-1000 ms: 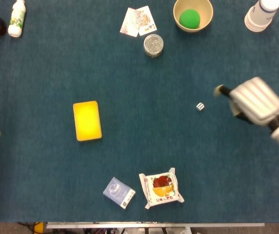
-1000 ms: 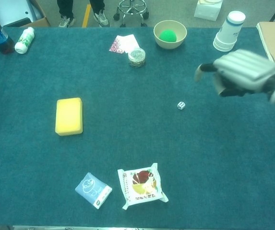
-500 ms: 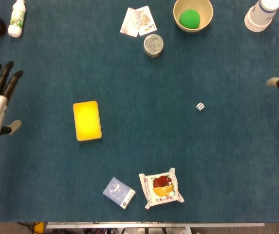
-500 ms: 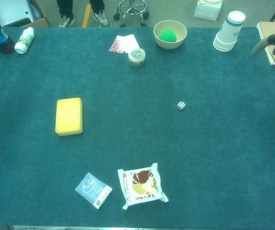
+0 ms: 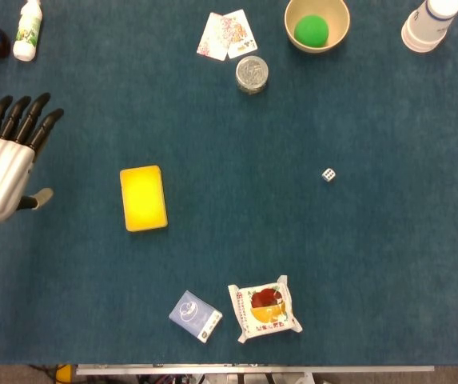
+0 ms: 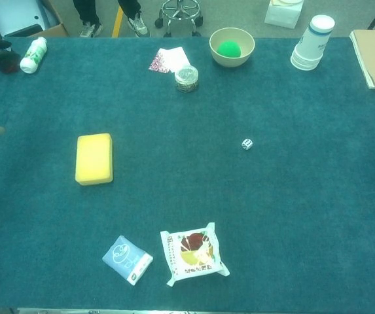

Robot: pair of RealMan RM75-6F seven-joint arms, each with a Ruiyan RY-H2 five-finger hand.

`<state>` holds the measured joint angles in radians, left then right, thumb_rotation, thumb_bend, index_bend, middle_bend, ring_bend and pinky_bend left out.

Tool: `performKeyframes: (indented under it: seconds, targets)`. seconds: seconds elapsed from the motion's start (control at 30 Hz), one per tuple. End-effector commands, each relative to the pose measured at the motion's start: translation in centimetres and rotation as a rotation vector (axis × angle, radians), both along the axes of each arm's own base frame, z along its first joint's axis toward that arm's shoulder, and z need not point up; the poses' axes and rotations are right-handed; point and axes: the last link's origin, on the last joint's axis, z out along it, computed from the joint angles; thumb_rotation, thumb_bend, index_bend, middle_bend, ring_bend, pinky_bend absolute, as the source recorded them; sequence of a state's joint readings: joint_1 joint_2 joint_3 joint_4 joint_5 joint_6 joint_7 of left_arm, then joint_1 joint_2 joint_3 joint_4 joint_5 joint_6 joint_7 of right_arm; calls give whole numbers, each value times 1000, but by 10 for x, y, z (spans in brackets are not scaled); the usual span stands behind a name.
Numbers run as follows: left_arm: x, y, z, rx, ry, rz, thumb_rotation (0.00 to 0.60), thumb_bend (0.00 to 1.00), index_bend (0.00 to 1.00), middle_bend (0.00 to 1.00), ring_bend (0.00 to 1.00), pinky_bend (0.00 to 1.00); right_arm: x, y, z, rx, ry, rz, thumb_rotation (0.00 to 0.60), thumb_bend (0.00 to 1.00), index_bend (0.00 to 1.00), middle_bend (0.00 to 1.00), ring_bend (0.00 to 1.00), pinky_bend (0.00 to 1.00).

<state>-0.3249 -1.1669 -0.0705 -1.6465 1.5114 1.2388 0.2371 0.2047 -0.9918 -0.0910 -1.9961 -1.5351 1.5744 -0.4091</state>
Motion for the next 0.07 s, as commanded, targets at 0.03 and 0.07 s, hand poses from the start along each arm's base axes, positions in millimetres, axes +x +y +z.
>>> performKeyframes:
  seconds: [0.03, 0.07]
  targets:
    - [-2, -2, -1, -2, 2, 8, 600, 0, 80, 0, 0, 42, -5, -2, -2, 12, -11, -14, 600, 980, 312, 448, 343, 687]
    - [-2, -3, -1, -1, 3, 11, 600, 0, 80, 0, 0, 42, -7, -3, -4, 19, -15, -19, 600, 980, 312, 448, 343, 687]
